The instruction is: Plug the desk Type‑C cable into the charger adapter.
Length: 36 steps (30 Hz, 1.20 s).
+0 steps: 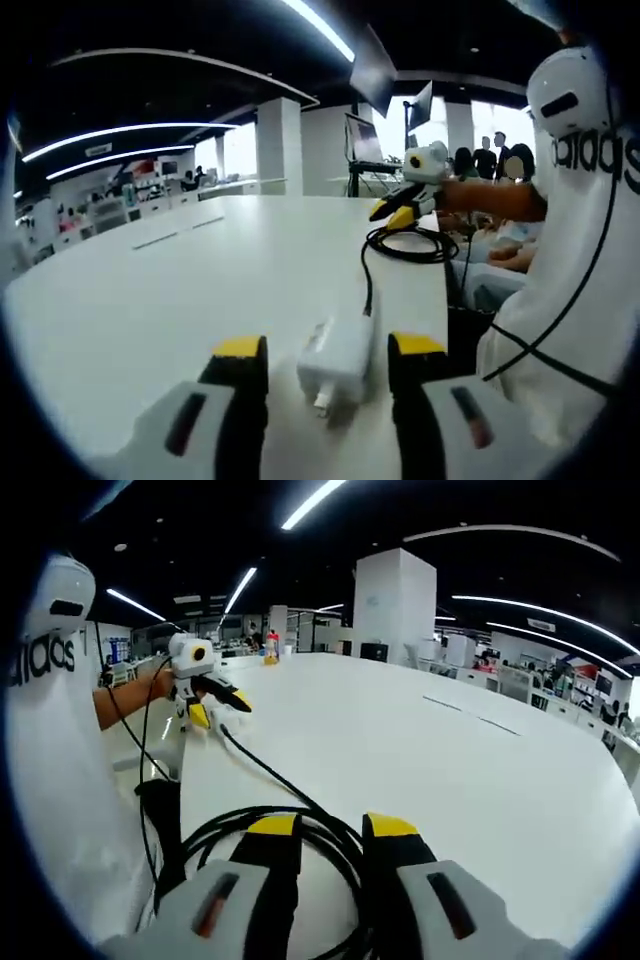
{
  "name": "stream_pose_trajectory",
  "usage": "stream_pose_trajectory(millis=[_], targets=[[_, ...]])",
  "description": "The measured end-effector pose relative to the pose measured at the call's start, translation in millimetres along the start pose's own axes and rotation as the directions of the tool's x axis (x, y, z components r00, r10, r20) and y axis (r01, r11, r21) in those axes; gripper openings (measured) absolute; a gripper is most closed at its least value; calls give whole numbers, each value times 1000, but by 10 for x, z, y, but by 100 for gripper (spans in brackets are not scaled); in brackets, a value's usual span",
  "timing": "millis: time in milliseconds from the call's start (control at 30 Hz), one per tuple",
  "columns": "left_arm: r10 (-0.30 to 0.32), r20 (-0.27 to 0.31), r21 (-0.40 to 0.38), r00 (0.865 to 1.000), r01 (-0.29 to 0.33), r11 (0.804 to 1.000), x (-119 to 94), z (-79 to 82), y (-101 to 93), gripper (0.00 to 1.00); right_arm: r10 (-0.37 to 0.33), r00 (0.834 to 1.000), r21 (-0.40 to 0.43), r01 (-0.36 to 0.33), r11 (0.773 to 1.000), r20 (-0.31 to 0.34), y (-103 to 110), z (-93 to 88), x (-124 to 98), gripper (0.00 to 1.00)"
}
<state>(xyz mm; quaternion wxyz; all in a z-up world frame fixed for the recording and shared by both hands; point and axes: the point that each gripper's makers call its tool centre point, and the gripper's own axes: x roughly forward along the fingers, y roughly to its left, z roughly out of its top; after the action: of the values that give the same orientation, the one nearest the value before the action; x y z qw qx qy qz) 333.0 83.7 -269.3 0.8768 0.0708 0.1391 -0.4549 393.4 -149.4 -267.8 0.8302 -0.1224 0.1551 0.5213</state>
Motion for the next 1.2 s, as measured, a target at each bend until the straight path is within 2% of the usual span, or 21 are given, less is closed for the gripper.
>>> stream_pose_trajectory(millis=[200,467,933,1200], targets=[[-6,14,-6,1000,6,1000,31,13,6,47,-49,999,28,49,998,-8,-64,-130,-171,23],[-19,5,-10,1000,19,1000,60,-30,-6,46,-87,996,57,89,994,-23,-107,-252,-295,23],[-32,-6,-9,999,32,999,84,-67,10,44,-139,986,35,143,989,-90,-166,-384,-378,23],[-49,-9,-9,999,49,999,108,-76,-39,39,-148,981,49,155,987,-129,-156,-425,-389,21]])
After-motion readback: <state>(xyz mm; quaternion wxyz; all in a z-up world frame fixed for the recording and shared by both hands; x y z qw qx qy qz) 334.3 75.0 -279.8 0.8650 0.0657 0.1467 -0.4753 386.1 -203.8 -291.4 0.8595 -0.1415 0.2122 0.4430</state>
